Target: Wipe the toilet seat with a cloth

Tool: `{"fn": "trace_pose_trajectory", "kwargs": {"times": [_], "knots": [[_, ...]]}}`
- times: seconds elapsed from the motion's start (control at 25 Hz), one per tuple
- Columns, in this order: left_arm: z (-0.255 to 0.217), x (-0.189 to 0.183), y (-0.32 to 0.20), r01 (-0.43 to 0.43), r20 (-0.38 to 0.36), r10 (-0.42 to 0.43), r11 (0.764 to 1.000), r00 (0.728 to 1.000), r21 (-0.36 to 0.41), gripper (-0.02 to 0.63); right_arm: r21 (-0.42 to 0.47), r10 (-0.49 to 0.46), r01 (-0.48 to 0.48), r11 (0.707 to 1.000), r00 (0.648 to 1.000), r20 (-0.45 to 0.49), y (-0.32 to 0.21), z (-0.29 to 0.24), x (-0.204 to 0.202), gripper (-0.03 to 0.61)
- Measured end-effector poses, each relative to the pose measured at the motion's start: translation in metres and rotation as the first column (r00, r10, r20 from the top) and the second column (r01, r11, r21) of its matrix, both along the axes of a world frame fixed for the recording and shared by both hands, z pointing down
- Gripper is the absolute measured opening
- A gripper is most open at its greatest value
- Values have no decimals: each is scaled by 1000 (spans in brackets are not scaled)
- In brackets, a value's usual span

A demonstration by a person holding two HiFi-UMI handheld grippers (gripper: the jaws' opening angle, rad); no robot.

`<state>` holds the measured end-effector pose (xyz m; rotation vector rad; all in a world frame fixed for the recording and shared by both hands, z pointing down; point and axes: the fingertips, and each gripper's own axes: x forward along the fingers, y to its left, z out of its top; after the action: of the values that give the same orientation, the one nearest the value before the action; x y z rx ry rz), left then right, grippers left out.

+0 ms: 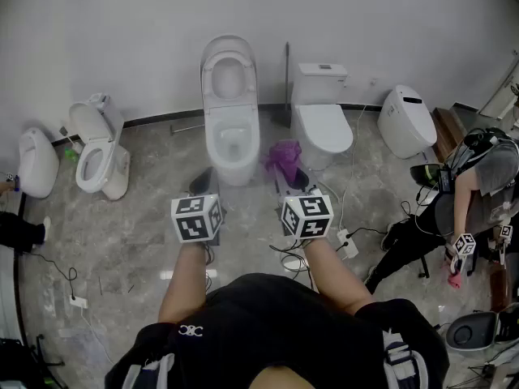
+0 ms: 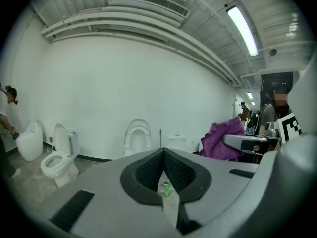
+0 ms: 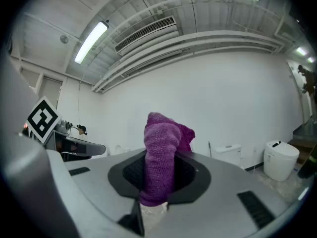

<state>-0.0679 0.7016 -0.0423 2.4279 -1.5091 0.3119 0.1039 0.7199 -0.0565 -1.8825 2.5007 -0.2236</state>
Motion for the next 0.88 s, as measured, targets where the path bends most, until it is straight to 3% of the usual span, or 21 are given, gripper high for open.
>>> {"fn": "trace_pose_trajectory", "kwargs": {"times": [0.4,0.88], "knots": [[1,-10,24,6,-2,-6,1000,1000,7,3,4,-14,14,1000,1000,21,21,1,-10,86],[12,-50,51,1,-5,-1,1000,1000,1,3,1,-24,24,1000,1000,13,43,8,-57,86]]}}
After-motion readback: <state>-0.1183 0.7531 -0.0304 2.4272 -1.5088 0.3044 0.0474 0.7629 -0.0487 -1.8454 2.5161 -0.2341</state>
